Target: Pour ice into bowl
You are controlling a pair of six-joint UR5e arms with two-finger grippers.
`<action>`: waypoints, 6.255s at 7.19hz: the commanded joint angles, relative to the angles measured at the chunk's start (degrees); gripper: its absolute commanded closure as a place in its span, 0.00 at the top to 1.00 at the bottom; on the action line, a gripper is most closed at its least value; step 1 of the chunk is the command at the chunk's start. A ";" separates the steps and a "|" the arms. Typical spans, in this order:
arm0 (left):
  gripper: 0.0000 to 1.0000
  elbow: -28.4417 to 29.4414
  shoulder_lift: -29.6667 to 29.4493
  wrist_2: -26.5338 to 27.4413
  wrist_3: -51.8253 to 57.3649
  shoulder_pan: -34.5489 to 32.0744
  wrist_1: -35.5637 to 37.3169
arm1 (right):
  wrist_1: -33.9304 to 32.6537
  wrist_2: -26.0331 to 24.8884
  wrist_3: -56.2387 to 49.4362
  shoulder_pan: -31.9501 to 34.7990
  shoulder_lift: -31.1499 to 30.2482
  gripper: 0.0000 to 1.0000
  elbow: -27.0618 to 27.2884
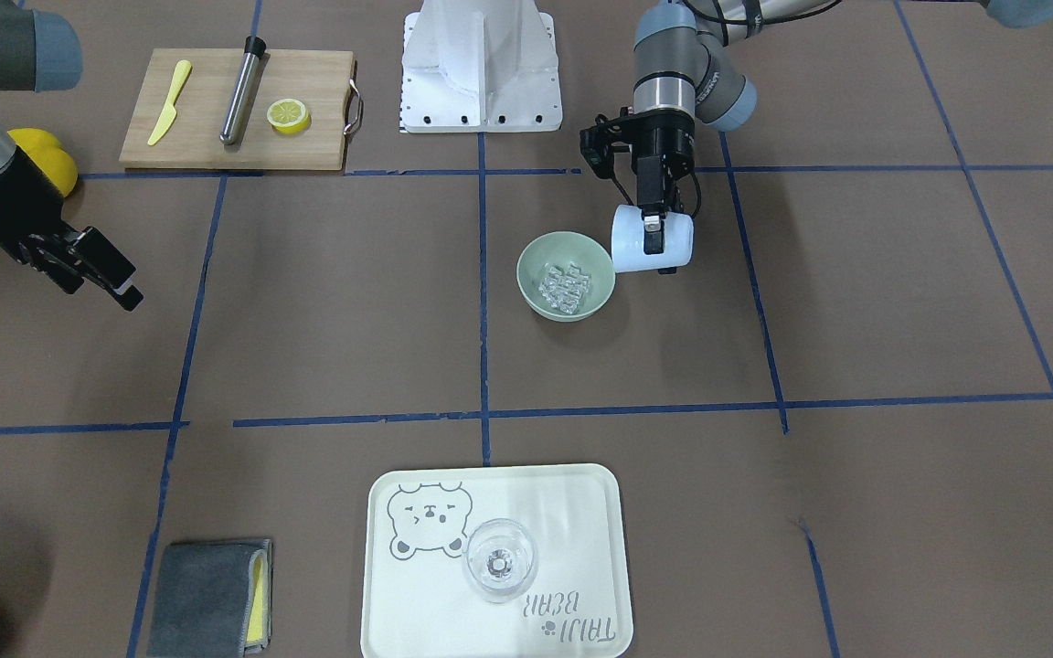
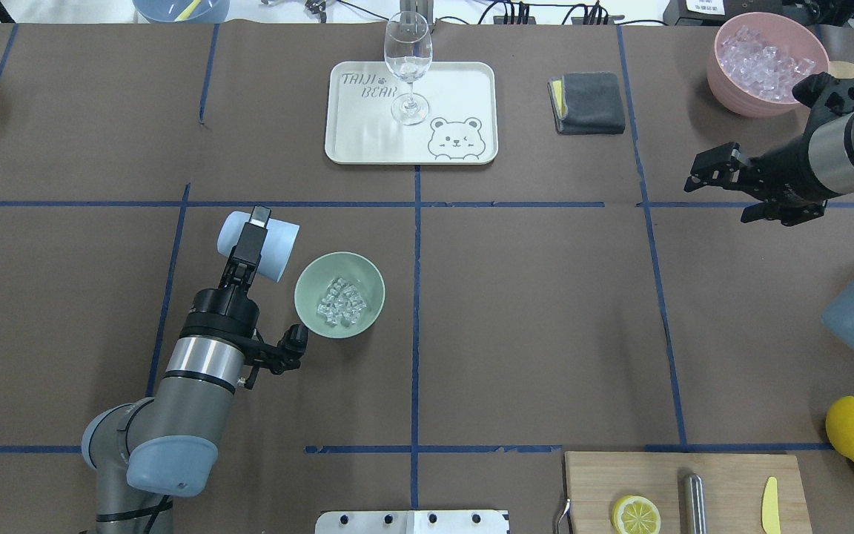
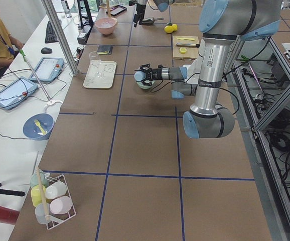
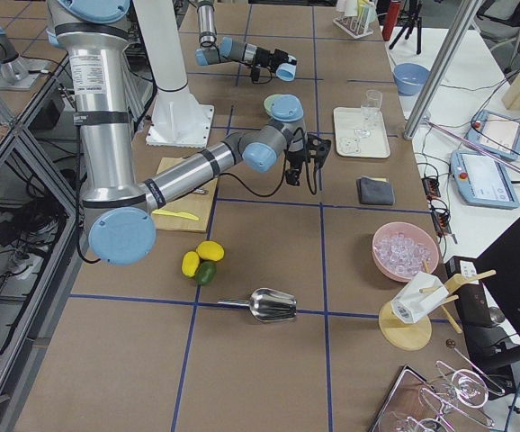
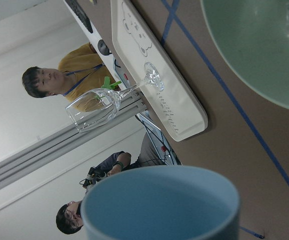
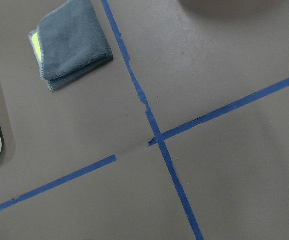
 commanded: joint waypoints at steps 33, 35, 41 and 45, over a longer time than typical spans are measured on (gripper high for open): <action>0.00 21.81 21.80 -7.50 -123.75 -6.18 -22.59 | -0.10 -1.41 -0.78 -0.18 1.12 1.00 2.99; 0.00 22.16 21.71 -7.59 -123.66 -6.18 -22.59 | -0.10 -1.41 -0.78 -0.18 1.12 1.00 2.99; 0.99 21.55 22.58 -8.73 -122.61 -6.18 -22.59 | -0.19 -1.41 -0.78 -0.18 1.21 1.00 3.42; 1.00 15.51 25.11 -17.42 -116.37 -6.70 -23.73 | -0.19 -1.32 -0.78 -0.18 1.12 1.00 3.69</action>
